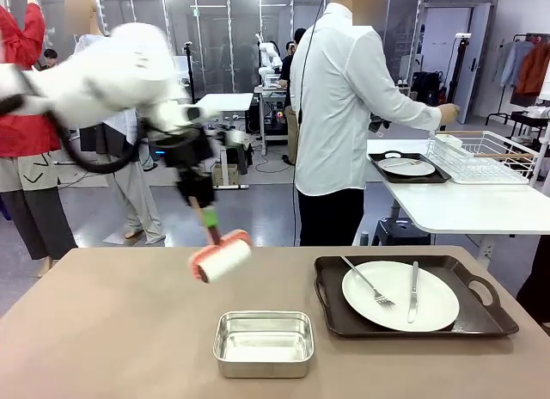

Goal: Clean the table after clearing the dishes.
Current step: When the left (or right) Handle tray is removed, use the left hand (or right hand) to clean the left (or right) side of the table with the Lint Roller.

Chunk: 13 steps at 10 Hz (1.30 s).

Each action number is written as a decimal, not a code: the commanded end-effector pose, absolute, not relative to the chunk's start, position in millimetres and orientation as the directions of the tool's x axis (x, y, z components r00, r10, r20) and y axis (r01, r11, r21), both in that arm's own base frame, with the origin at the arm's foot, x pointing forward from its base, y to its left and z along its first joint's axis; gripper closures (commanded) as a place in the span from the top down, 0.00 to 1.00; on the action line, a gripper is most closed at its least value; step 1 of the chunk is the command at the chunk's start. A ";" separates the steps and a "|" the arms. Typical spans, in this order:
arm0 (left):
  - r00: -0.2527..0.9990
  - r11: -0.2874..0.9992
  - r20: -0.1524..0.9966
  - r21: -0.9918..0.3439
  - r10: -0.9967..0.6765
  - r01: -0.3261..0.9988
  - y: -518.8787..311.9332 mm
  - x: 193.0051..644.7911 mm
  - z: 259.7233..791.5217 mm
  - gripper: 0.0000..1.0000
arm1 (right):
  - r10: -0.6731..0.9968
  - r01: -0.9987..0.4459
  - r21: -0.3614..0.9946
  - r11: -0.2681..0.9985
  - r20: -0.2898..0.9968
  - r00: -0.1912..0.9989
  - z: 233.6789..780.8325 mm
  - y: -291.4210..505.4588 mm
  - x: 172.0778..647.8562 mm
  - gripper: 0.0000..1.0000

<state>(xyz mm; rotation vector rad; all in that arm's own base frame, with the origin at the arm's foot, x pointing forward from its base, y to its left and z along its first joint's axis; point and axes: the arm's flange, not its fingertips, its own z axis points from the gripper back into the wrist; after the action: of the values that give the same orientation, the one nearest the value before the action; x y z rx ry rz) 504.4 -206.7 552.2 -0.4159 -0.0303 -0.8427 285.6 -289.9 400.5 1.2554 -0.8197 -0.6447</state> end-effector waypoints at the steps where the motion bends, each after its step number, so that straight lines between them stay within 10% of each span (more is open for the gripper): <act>1: 0.834 0.773 0.311 -0.326 -0.456 0.545 -135.6 443.2 498.0 0.00 | -0.810 -0.025 0.980 0.197 0.177 0.560 403.7 -289.4 285.3 1.00; 5: 0.940 0.786 0.293 -0.534 -0.173 0.311 -71.8 433.1 431.3 0.00 | -0.810 -0.025 0.980 0.197 0.177 0.560 403.7 -289.4 285.3 1.00; 7: 0.864 0.769 0.385 -0.423 -0.326 0.479 -86.6 442.3 433.2 0.00 | -0.810 -0.025 0.980 0.197 0.177 0.560 403.7 -289.4 285.3 1.00; 8: 0.952 0.803 0.250 -0.522 -0.178 0.287 -59.8 425.0 421.0 0.00 | -0.810 -0.025 0.980 0.197 0.177 0.560 403.7 -289.4 285.3 1.00; 11: 0.952 0.803 0.250 -0.522 -0.178 0.287 -59.8 425.0 421.0 0.00 | -0.810 -0.025 0.980 0.197 0.177 0.560 403.7 -289.4 285.3 1.00; 12: 0.943 0.800 0.268 -0.512 -0.196 0.312 -65.2 430.2 417.4 0.21 | -0.810 -0.025 0.980 0.197 0.177 0.560 403.7 -289.4 285.3 1.00; 13: 0.976 0.772 0.163 -0.598 -0.147 0.216 -69.6 458.7 420.0 0.21 | -0.810 -0.025 0.980 0.197 0.177 0.560 403.7 -289.4 285.3 1.00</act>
<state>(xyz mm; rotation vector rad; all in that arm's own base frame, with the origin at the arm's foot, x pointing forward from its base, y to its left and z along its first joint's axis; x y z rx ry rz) 435.8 -64.3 415.3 -0.5988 -0.1780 -0.2449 286.2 -289.4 400.5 1.2557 -0.8179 -0.6430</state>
